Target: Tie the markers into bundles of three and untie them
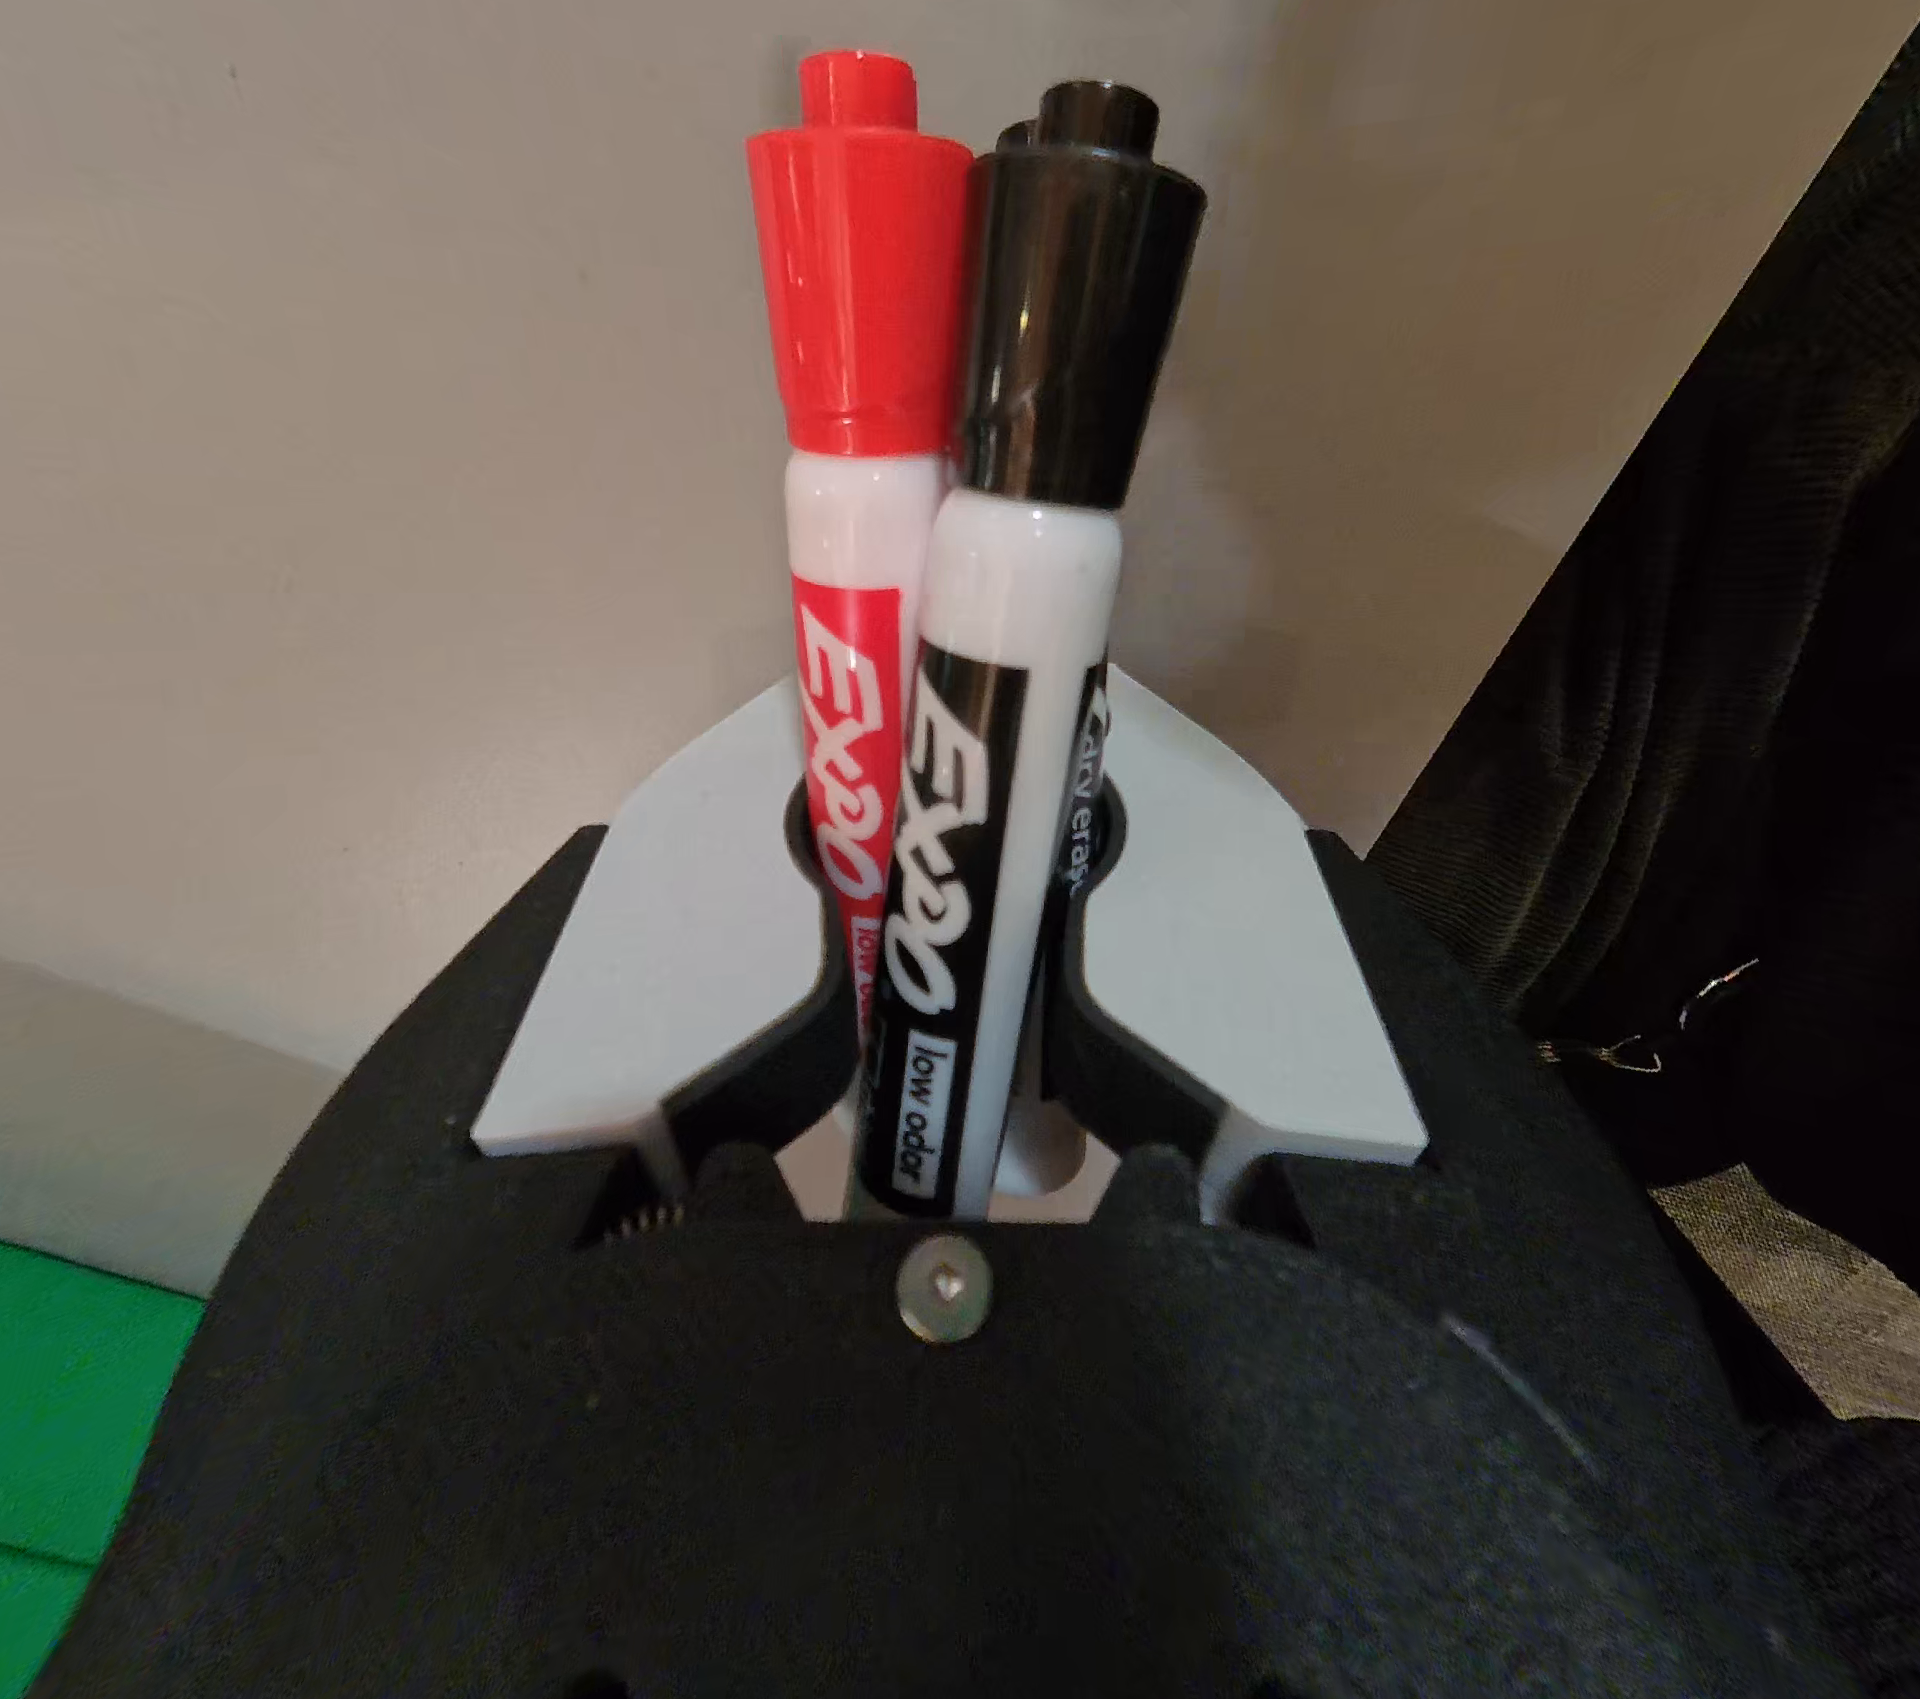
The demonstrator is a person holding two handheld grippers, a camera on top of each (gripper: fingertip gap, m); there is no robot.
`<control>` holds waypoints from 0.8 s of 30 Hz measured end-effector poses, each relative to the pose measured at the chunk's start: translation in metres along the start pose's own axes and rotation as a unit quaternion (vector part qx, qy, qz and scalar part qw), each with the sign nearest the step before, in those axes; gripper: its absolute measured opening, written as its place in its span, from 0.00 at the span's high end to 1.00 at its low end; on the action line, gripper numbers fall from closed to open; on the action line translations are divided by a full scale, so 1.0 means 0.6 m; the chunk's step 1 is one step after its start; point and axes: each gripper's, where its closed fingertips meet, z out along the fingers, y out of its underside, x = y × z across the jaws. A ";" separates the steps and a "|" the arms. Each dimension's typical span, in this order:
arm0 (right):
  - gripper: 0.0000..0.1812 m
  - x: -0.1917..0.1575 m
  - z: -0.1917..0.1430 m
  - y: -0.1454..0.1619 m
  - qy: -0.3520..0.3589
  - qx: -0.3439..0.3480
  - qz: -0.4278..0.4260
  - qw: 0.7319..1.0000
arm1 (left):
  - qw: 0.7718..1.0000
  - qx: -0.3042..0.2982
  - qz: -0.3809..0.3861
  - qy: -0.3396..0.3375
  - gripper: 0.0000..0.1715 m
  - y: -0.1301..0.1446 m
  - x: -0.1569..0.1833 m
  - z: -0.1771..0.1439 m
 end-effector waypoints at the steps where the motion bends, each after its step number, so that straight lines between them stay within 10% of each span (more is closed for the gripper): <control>1: 0.99 0.008 -0.005 0.001 0.024 -0.010 -0.044 0.999 | 1.000 0.000 0.000 0.000 0.74 0.000 0.000 0.000; 11: 0.86 0.032 -0.036 0.053 0.036 -0.110 -0.229 0.967 | 1.000 0.001 0.001 0.000 0.74 0.000 0.000 0.000; 19: 0.84 0.053 -0.092 0.000 0.212 -0.019 -0.112 0.971 | 1.000 0.002 0.000 0.000 0.74 0.000 0.000 0.000; 24: 0.96 0.004 -0.081 0.072 0.244 -0.044 -0.035 0.968 | 1.000 0.000 -0.002 0.000 0.74 0.000 0.000 0.000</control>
